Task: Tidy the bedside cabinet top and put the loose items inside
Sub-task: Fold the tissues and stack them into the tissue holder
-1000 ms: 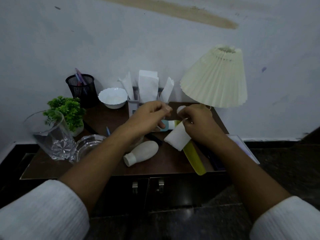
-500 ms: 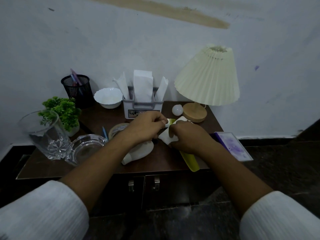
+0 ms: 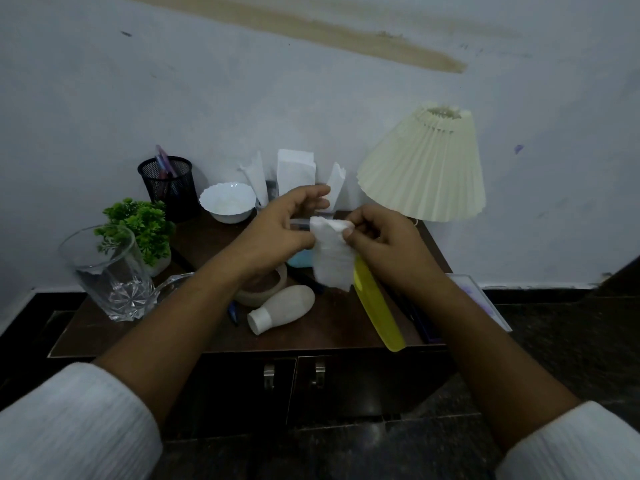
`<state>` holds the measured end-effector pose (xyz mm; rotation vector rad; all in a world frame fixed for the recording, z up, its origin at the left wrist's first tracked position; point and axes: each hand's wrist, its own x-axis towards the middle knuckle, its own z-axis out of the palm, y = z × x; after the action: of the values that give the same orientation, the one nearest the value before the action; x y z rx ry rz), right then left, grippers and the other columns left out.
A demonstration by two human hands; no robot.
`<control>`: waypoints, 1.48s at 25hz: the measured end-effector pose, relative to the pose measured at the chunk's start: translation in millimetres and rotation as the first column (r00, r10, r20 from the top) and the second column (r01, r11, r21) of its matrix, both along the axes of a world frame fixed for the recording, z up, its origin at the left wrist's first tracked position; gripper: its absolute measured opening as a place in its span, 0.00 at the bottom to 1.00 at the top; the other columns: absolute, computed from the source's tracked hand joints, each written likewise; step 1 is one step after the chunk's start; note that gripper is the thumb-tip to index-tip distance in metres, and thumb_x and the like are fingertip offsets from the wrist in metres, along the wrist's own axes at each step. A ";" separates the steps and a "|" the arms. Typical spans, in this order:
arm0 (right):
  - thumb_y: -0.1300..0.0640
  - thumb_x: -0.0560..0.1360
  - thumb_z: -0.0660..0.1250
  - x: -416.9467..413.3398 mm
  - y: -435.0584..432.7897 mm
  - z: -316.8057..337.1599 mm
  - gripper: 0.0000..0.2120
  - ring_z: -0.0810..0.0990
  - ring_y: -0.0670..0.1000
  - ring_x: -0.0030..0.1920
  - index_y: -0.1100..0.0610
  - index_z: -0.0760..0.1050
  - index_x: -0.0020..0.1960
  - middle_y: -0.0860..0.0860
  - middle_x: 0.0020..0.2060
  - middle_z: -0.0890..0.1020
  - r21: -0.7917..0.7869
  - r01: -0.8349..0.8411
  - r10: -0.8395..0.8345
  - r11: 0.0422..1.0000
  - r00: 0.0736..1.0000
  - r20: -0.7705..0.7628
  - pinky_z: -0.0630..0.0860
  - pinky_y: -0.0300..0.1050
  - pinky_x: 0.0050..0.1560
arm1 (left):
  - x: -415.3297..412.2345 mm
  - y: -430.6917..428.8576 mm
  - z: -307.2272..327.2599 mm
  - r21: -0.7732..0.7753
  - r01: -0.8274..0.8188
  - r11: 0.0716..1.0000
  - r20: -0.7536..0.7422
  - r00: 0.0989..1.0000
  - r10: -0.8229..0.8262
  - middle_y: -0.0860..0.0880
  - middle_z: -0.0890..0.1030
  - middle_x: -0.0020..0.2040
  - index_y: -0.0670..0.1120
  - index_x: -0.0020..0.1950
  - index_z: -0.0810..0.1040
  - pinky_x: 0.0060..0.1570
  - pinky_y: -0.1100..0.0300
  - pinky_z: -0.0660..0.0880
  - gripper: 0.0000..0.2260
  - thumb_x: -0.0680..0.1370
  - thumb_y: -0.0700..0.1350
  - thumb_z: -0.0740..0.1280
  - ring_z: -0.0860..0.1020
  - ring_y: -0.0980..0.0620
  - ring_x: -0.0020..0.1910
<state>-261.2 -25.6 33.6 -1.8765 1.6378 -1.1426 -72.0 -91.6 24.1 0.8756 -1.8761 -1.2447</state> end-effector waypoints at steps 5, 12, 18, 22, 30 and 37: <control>0.56 0.77 0.70 8.7 -6.2 3.5 0.11 0.84 0.61 0.47 0.61 0.78 0.57 0.64 0.46 0.84 0.049 -0.058 0.022 0.997 0.835 0.550 0.80 0.67 0.51 | 8.3 0.3 4.8 0.158 -0.107 0.982 -0.161 0.978 0.132 0.41 0.86 0.49 0.44 0.59 0.81 0.48 0.56 0.81 0.10 0.78 0.37 0.71 0.85 0.47 0.50; 0.73 0.73 0.71 32.5 -9.2 -3.6 0.14 0.85 0.55 0.42 0.61 0.70 0.51 0.60 0.42 0.81 0.051 0.044 -0.066 0.998 0.792 0.607 0.84 0.47 0.37 | 17.4 2.5 4.7 0.135 -0.288 0.948 -0.209 0.927 0.311 0.41 0.83 0.44 0.46 0.52 0.78 0.50 0.42 0.80 0.05 0.78 0.40 0.72 0.82 0.41 0.47; 0.70 0.74 0.70 33.9 -7.7 -0.5 0.07 0.85 0.51 0.50 0.60 0.81 0.47 0.51 0.46 0.86 0.041 -0.126 0.076 0.991 0.797 0.600 0.83 0.48 0.46 | 27.1 15.7 18.8 0.128 -0.138 0.982 -0.180 0.971 0.159 0.45 0.84 0.57 0.49 0.56 0.85 0.54 0.50 0.82 0.12 0.79 0.35 0.68 0.84 0.46 0.55; 0.70 0.74 0.70 37.9 -7.4 -1.5 0.11 0.85 0.55 0.55 0.57 0.85 0.51 0.53 0.53 0.86 0.039 -0.122 0.078 0.992 0.813 0.577 0.83 0.53 0.54 | 31.7 21.2 22.2 0.126 -0.083 0.988 -0.174 0.979 0.105 0.43 0.85 0.56 0.44 0.61 0.82 0.47 0.55 0.83 0.13 0.78 0.33 0.68 0.85 0.46 0.51; 0.70 0.73 0.72 35.5 -4.2 3.9 0.19 0.84 0.42 0.51 0.58 0.81 0.62 0.45 0.54 0.83 0.033 -0.066 0.036 0.997 0.827 0.561 0.83 0.45 0.51 | 36.5 20.1 18.6 0.136 -0.074 0.988 -0.161 0.982 0.096 0.48 0.87 0.42 0.47 0.66 0.80 0.48 0.57 0.83 0.21 0.75 0.31 0.71 0.85 0.48 0.45; 0.73 0.73 0.71 35.1 -6.6 4.7 0.26 0.83 0.41 0.55 0.56 0.76 0.67 0.47 0.63 0.79 0.041 -0.137 0.087 0.990 0.802 0.591 0.82 0.42 0.53 | 32.6 15.7 14.2 0.208 0.040 0.977 -0.212 0.977 0.005 0.47 0.81 0.65 0.47 0.72 0.75 0.50 0.57 0.82 0.24 0.77 0.32 0.69 0.84 0.45 0.55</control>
<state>-226.1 -32.2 38.3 -1.3444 1.1798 -1.4004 -39.3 -75.9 38.3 0.8016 -1.6080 -1.5070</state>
